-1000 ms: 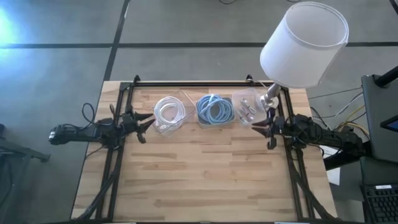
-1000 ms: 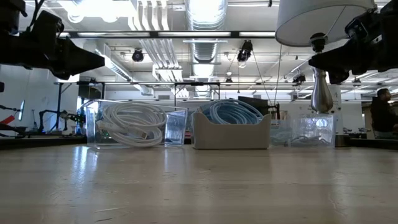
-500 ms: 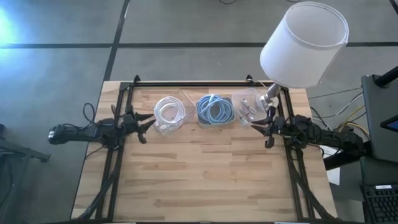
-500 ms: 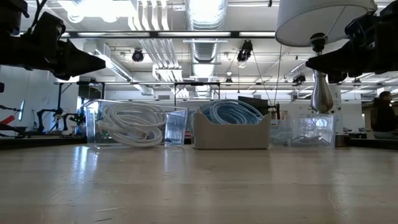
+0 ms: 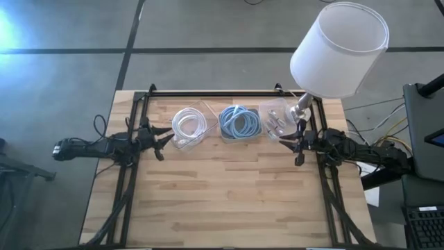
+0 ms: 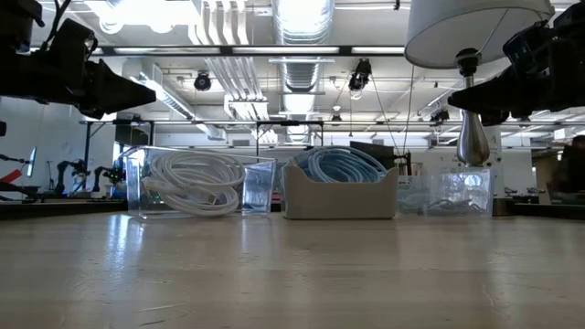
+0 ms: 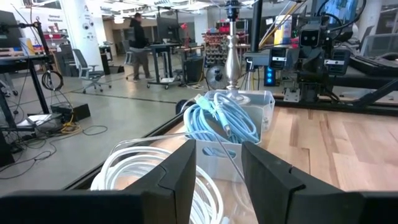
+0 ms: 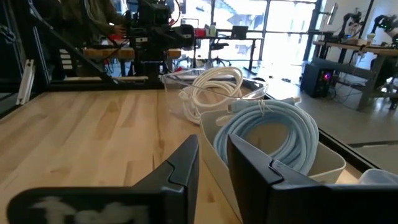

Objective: Pick & Place USB Port
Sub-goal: Return to Home Position

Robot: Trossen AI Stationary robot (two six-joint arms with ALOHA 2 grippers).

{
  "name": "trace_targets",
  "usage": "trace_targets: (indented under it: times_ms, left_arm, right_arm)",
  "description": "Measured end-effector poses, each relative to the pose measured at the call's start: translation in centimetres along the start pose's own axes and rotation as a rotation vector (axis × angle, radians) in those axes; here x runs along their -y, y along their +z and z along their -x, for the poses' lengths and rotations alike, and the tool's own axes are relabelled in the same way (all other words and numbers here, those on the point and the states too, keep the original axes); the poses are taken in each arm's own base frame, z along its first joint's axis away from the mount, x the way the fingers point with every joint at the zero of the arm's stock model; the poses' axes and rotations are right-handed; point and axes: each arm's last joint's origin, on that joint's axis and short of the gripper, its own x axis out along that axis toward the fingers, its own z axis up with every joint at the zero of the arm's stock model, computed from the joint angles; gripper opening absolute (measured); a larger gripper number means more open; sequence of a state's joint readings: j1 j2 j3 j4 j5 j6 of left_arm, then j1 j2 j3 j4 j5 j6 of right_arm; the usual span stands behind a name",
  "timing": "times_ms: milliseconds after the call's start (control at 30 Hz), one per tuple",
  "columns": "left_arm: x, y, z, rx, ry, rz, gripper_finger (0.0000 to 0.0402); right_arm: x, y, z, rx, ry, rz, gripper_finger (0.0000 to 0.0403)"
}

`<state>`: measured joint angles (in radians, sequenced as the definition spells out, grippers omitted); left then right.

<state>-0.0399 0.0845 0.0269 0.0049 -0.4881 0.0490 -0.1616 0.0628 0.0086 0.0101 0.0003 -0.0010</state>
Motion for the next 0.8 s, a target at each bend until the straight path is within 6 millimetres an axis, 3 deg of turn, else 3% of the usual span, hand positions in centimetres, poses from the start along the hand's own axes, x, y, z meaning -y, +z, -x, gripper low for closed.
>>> trace_targets:
  times_ms: [333,800]
  left_arm:
    - [0.0,0.03,0.0,0.003,0.0,0.002,0.0133]
    - [0.0,0.07,0.0,0.006,0.0,0.003,0.0133]
  right_arm:
    - [0.0,0.01,0.0,0.0,0.0,0.0,0.0089]
    - [0.0,0.01,0.0,0.0,-0.001,0.0,0.0068]
